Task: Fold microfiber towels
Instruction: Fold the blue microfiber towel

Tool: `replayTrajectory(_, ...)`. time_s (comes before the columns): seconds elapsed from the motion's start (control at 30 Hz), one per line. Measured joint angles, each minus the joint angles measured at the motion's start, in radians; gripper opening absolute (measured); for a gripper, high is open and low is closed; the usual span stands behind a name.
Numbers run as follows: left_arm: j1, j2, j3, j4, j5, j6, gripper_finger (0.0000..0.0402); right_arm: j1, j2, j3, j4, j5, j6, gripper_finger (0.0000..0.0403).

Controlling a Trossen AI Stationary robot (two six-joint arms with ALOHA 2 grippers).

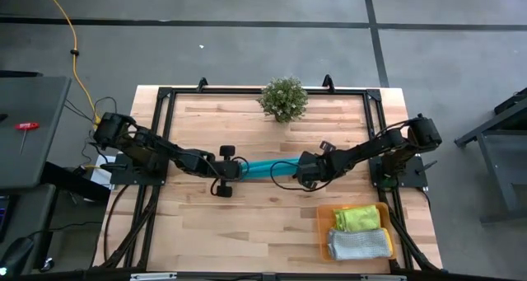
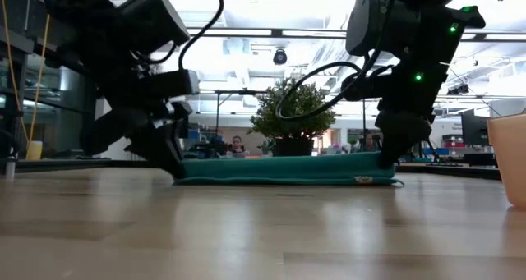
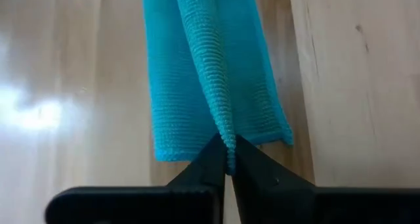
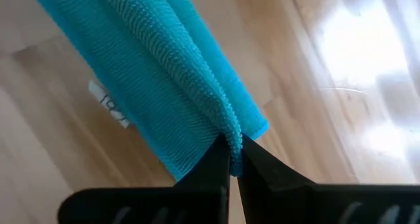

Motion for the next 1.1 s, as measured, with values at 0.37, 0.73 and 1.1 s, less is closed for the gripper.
replayTrajectory(0.37, 0.016, -0.004, -0.001, -0.009, 0.065, -0.017, 0.0110, -0.001, -0.037, 0.002, -0.039, -0.178, -0.060, 0.0102)
replayTrajectory(0.73, 0.040, -0.217, -0.001, -0.225, 0.260, -0.024, 0.0176, -0.002, -0.207, -0.003, -0.203, -0.312, -0.139, 0.0230)
replayTrajectory(1.1, 0.138, -0.310, -0.077, 0.118, 0.298, -0.245, 0.0179, -0.116, -0.512, -0.380, 0.292, -0.467, 0.273, 0.0232)
